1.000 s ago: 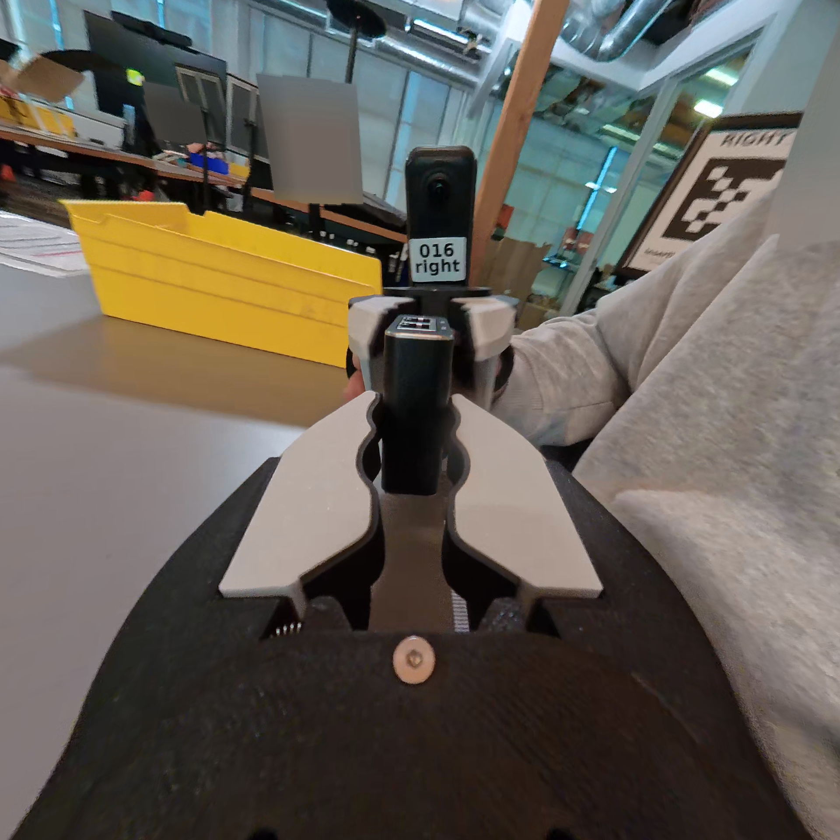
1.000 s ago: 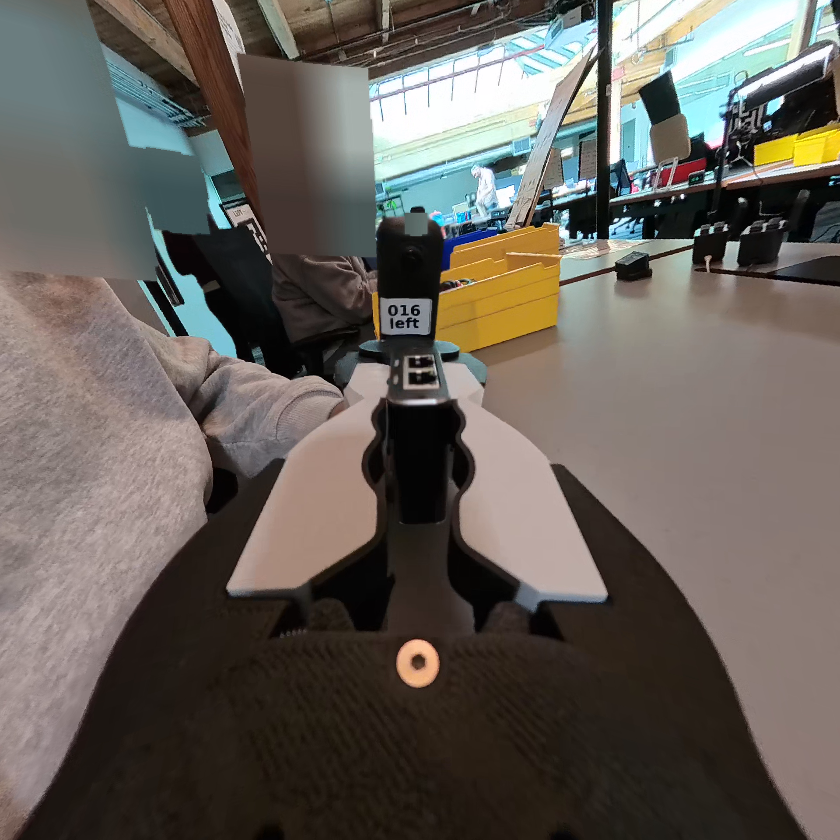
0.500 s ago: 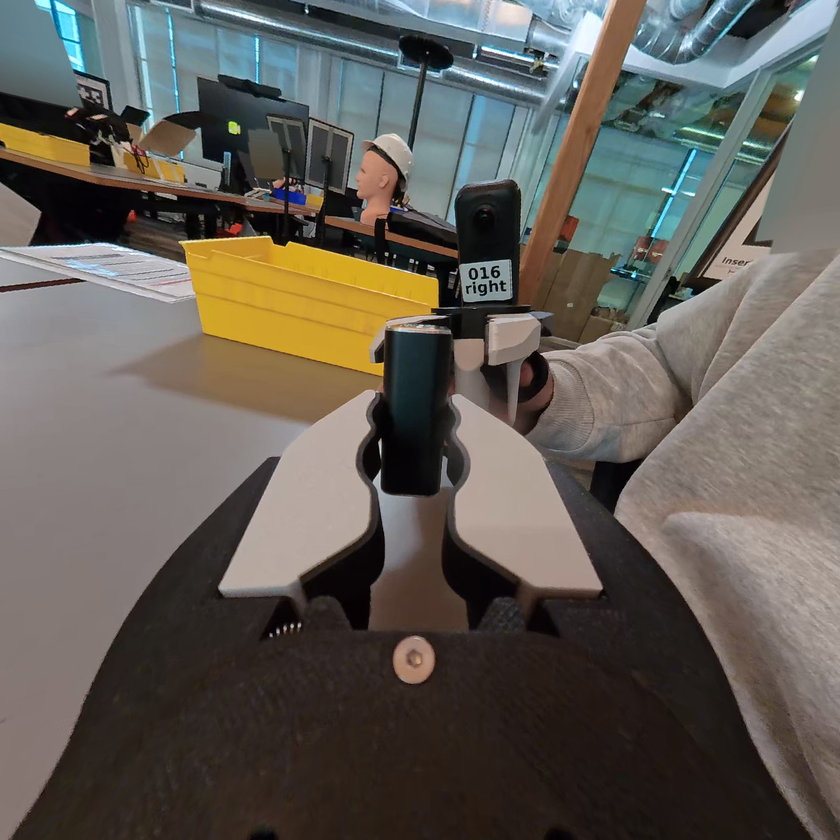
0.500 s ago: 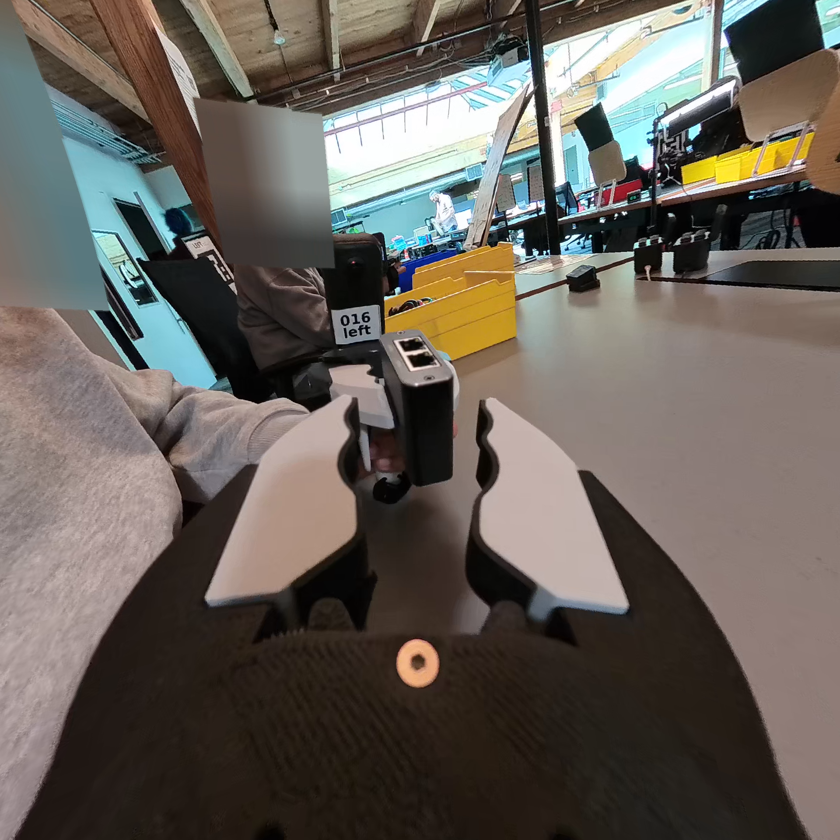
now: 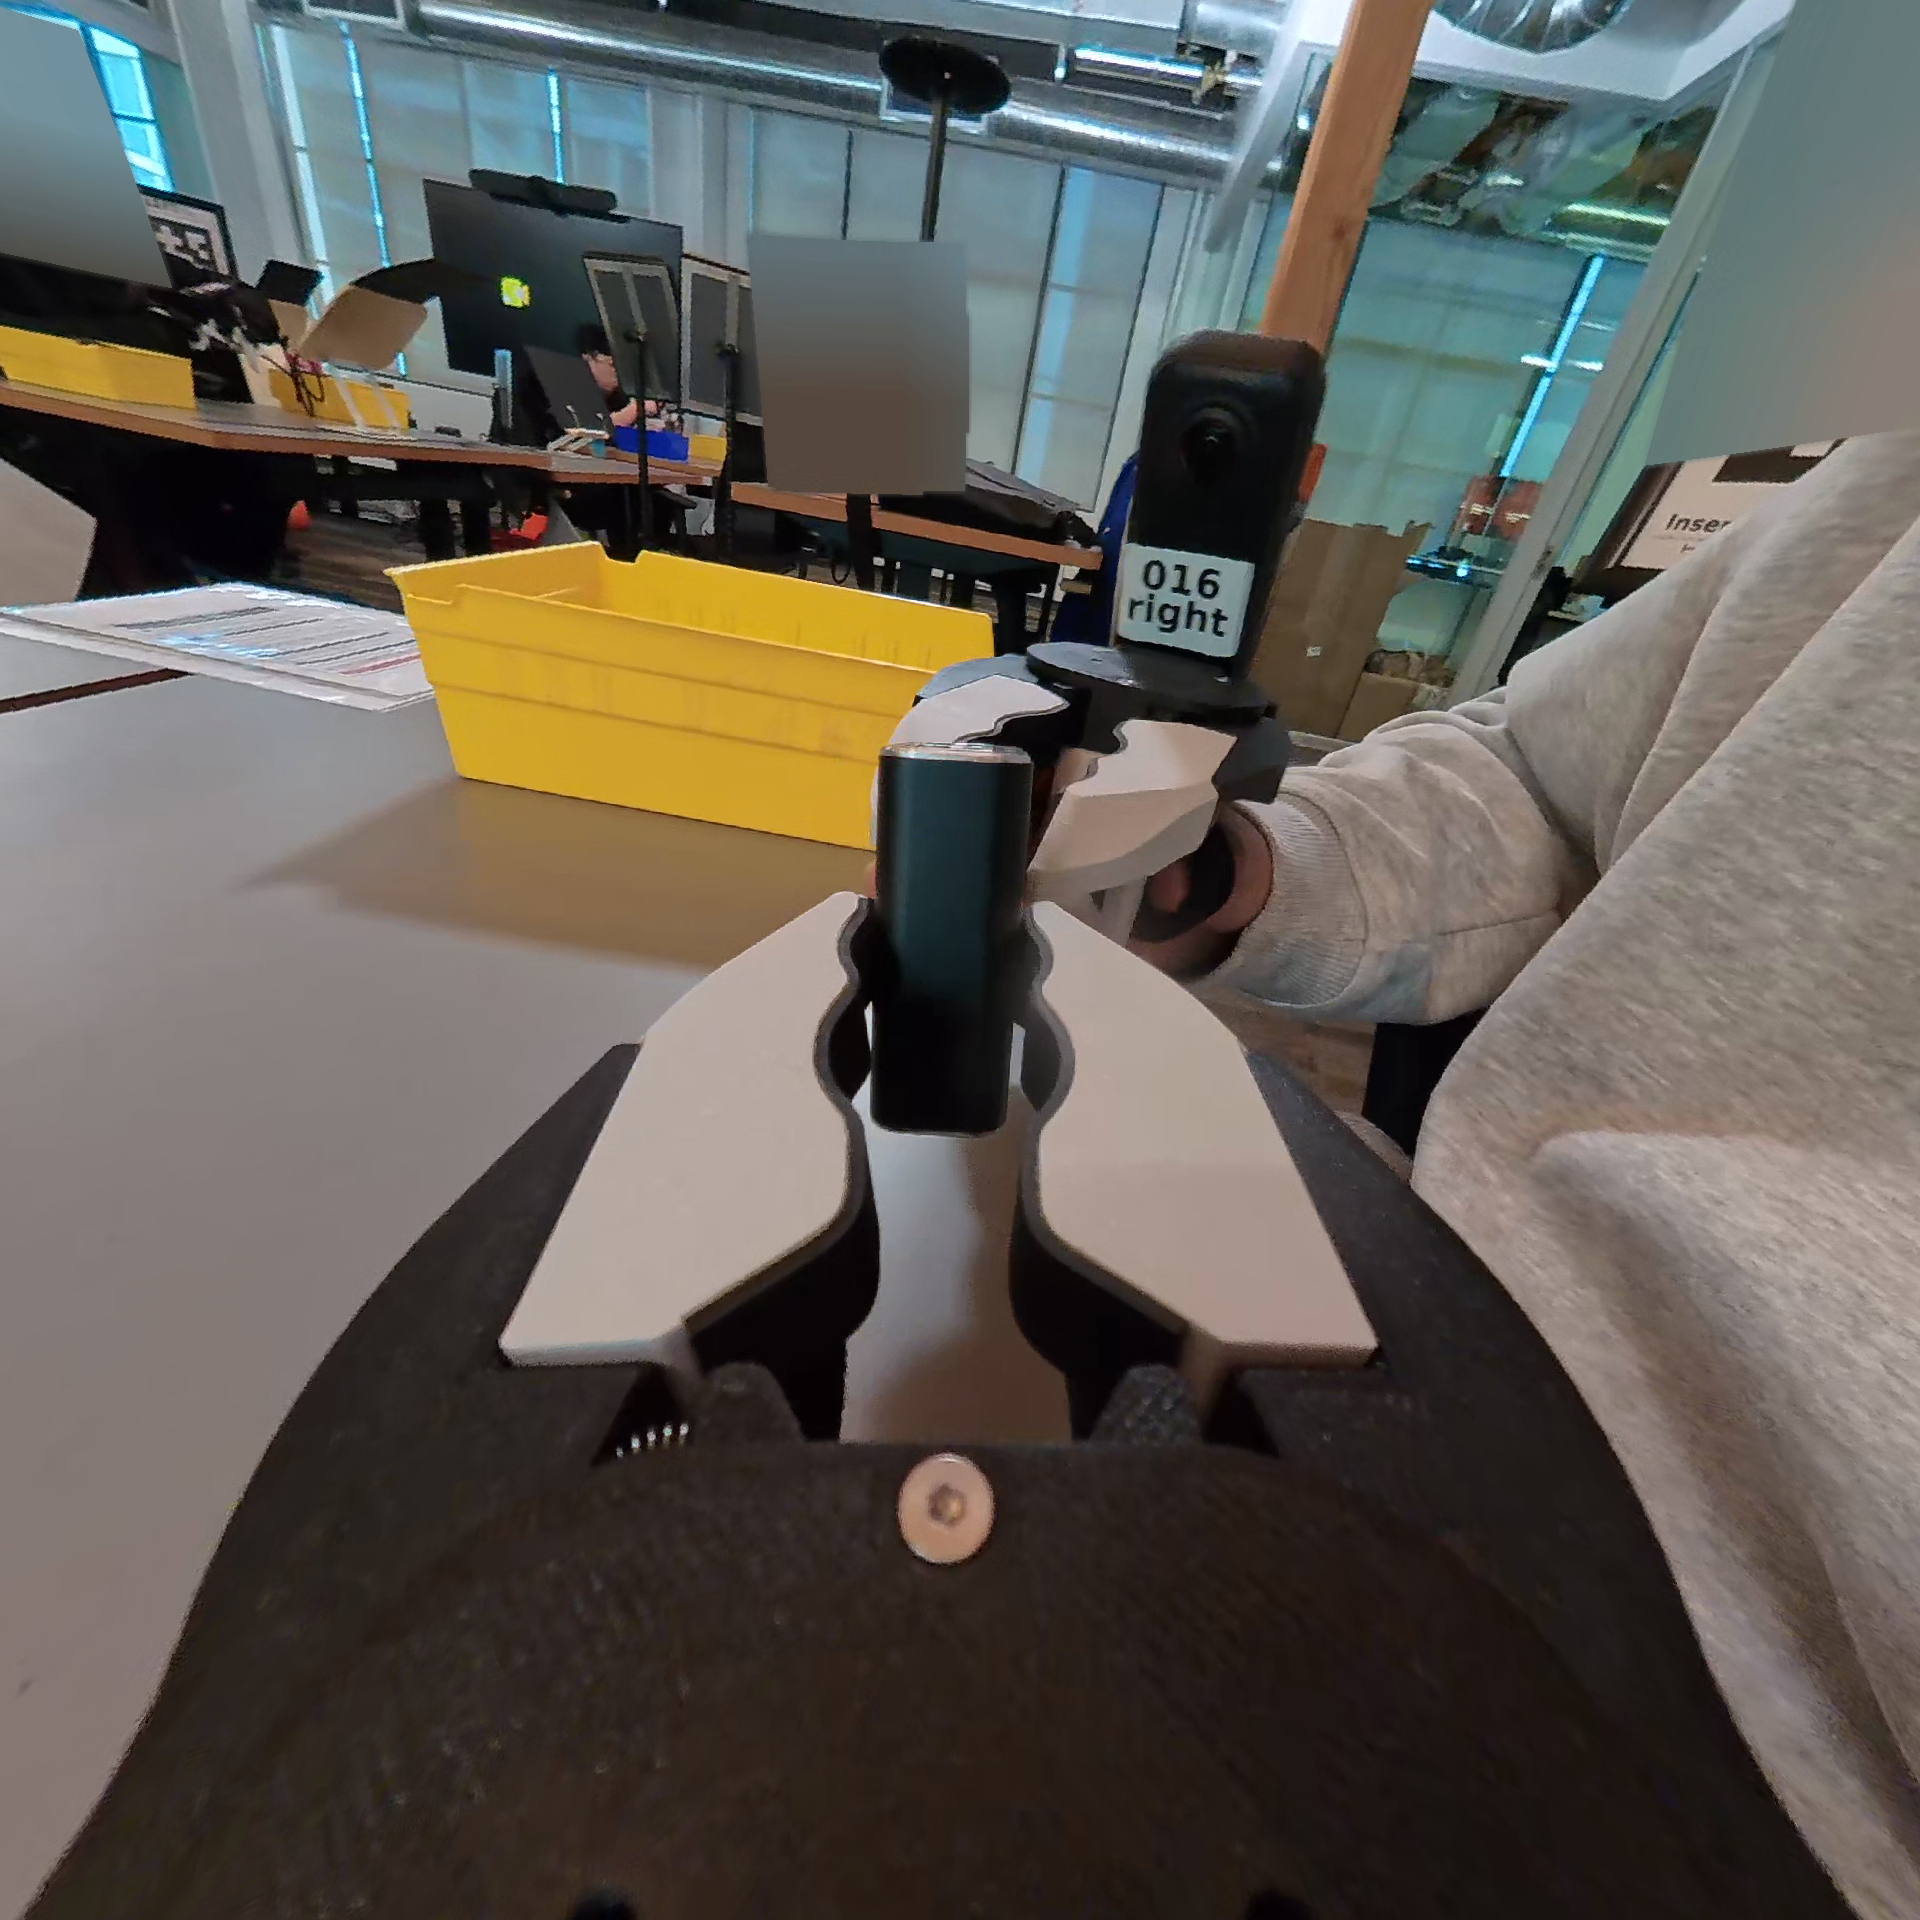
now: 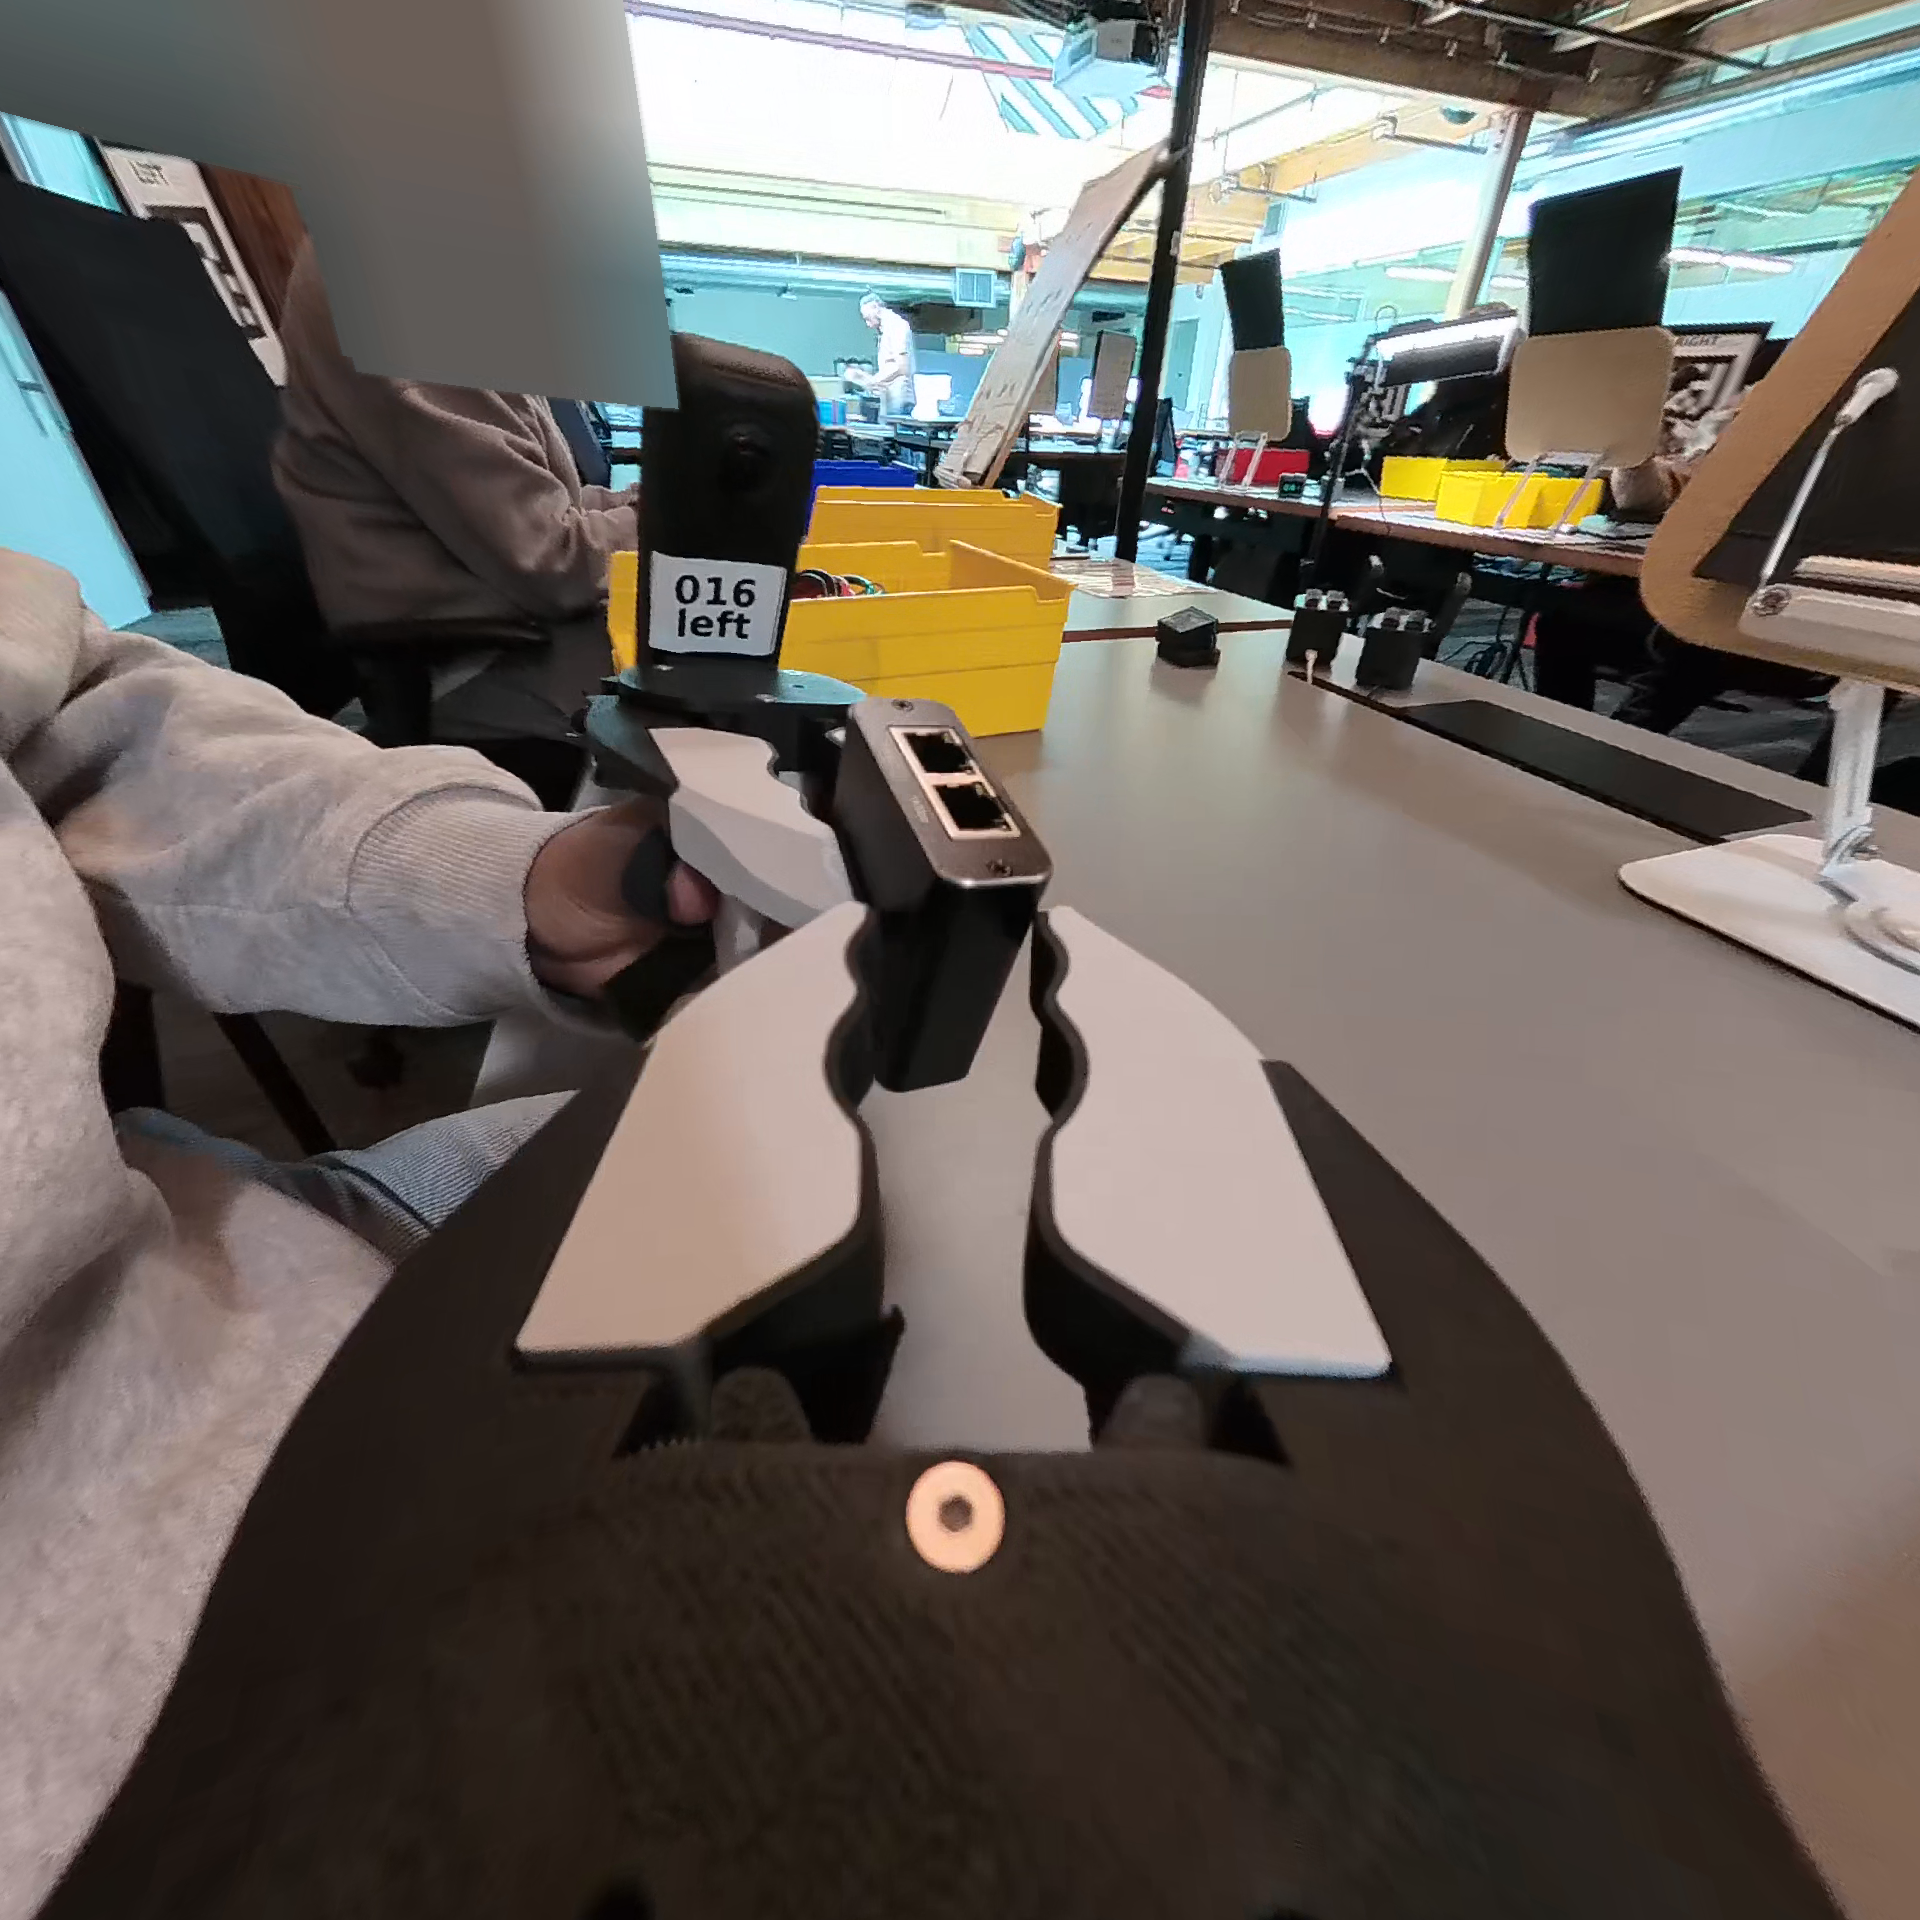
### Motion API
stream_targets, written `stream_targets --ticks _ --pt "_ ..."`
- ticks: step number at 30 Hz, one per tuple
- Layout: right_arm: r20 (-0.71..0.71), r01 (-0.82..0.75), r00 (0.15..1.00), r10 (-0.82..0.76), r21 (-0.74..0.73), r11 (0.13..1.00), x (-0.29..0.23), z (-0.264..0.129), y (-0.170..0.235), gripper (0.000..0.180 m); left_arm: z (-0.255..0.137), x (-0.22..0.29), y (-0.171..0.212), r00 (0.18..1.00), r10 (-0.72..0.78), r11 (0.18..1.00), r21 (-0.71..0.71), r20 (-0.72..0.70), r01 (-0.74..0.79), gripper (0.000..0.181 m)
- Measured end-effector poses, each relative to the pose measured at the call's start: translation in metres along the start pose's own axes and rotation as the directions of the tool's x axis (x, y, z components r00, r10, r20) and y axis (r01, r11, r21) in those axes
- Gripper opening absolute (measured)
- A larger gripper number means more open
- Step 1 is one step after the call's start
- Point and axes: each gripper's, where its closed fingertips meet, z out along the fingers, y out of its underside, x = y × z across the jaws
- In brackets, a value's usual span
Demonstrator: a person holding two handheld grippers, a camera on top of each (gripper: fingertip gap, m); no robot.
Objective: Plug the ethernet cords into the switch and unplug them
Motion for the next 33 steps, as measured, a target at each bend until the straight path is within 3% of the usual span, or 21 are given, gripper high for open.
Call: stream_targets --ticks 7,12,26,29,33 --pt "0.129 -0.21 0.971 0.203 0.039 0.977 -0.005 -0.004 -0.008 0.024 0.001 0.011 -0.005 0.992 -0.075 0.995 0.055 -0.1 0.081 0.024" --pt "0.178 -0.316 0.936 0.302 0.052 0.947 -0.006 -0.004 -0.009 0.023 0.008 0.016 0.006 0.991 -0.063 0.998 -0.005 -0.117 0.063 0.033" --pt "0.118 -0.129 0.986 0.119 0.087 0.988 -0.011 -0.002 -0.011 0.023 0.01 0.012 0.013 0.997 -0.029 0.998 -0.066 -0.072 0.024 0.025" --pt "0.113 -0.176 0.98 0.166 0.081 0.981 -0.007 -0.002 -0.01 0.024 0.007 0.005 0.012 0.999 0.031 0.996 -0.078 -0.01 -0.031 0.024" --pt "0.14 -0.309 0.944 0.299 0.056 0.949 -0.002 0.0 -0.004 0.038 0.002 -0.006 0.008 0.991 0.108 0.99 -0.097 0.079 -0.1 0.025"
